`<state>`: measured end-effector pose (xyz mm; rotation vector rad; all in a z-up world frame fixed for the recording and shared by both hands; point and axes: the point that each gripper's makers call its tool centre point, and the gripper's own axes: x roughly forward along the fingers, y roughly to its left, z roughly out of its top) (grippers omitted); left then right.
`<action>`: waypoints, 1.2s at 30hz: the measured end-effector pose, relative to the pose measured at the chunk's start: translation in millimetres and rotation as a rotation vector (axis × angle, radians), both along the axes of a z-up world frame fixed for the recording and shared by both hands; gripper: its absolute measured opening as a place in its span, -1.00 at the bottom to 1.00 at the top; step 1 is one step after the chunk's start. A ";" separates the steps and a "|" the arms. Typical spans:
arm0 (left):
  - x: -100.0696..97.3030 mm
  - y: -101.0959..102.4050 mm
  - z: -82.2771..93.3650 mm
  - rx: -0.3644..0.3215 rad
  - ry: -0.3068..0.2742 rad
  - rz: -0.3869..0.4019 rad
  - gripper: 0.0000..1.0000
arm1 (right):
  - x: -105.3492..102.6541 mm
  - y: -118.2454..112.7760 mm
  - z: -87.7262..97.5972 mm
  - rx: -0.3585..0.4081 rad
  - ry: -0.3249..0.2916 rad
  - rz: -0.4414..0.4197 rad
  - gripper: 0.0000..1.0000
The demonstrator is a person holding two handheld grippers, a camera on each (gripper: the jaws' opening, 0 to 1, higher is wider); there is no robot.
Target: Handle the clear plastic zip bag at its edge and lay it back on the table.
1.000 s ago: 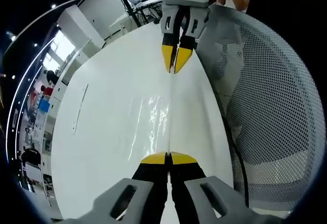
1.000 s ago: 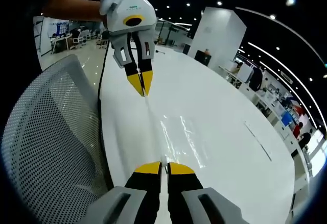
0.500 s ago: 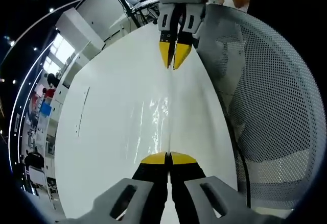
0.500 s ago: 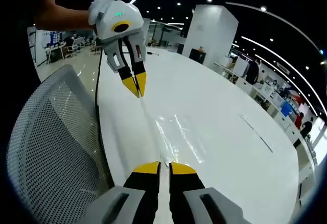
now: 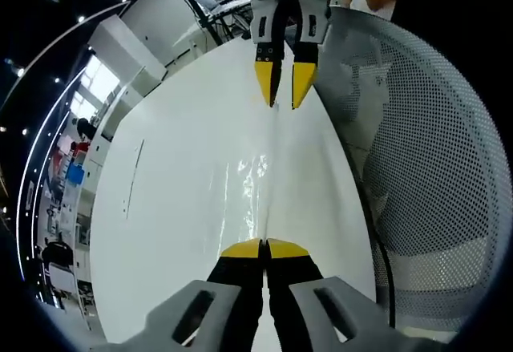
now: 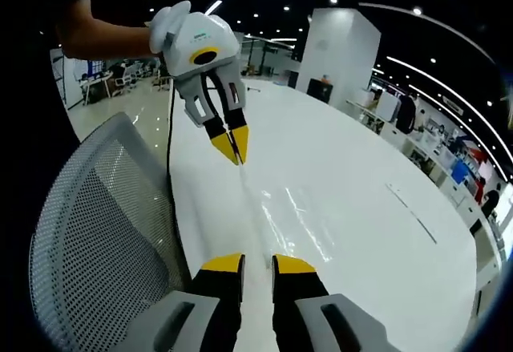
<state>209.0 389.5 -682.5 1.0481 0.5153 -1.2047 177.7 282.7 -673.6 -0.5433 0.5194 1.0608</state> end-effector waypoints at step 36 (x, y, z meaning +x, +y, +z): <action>-8.7 -16.9 4.6 -0.027 -0.004 -0.032 -1.00 | 13.7 24.5 -12.4 0.005 0.022 0.013 -0.85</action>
